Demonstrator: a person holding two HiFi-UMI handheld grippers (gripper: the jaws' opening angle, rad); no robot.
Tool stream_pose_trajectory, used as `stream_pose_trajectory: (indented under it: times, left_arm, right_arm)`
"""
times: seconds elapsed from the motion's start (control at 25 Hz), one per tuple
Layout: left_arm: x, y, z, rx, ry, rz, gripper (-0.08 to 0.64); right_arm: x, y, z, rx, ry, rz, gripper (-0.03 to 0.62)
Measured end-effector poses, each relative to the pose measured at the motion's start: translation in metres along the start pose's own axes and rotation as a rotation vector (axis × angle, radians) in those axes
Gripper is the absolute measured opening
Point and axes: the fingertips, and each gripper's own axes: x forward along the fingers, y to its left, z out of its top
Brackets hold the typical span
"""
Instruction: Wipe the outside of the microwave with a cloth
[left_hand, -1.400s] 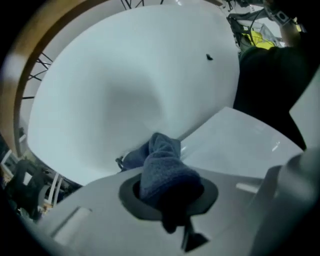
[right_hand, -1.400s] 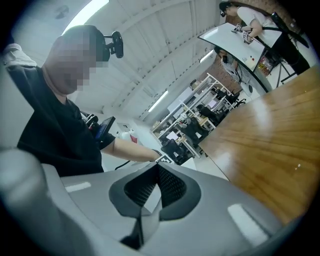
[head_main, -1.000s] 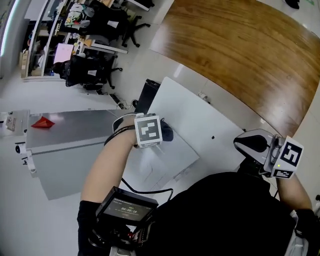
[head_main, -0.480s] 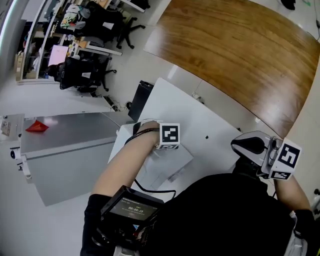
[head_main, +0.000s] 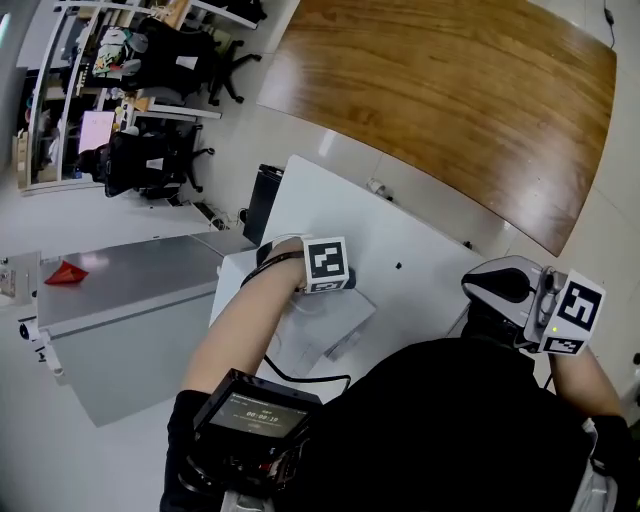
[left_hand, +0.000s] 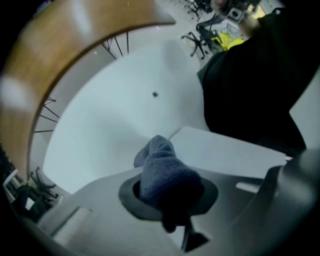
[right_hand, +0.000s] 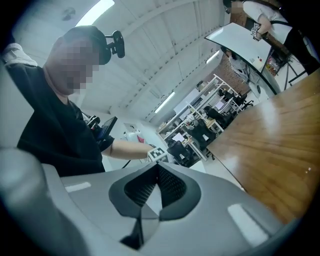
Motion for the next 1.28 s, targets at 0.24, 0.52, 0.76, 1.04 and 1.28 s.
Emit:
stream_pose_trajectory:
  times: [0.24,0.52,0.76,1.04,1.28]
  left_arm:
    - [-0.1,-0.084,-0.025,0.049,-0.082,0.058,0.054]
    - [-0.061,-0.08,-0.034,0.029,0.032,-0.007,0.054]
    - [0.024,-0.023,0.004,0.054,0.141,-0.099,0.051]
    - [0.075,0.0,0.034,0.04,0.155,-0.119,0.051]
    - [-0.028,-0.062,0.02,0.1,0.041,-0.013,0.054]
  right_arm:
    - [0.04,0.023,0.022,-0.055,0.0,0.135,0.005]
    - [0.071,0.026,0.024,-0.069,0.016,0.191,0.005]
    - [0.033,-0.001,-0.004,-0.007,0.031,0.066,0.005]
    - [-0.02,-0.005,-0.015,0.03,0.025,-0.055,0.005]
    - [-0.004,0.006,-0.001,0.016,0.001,0.013,0.005]
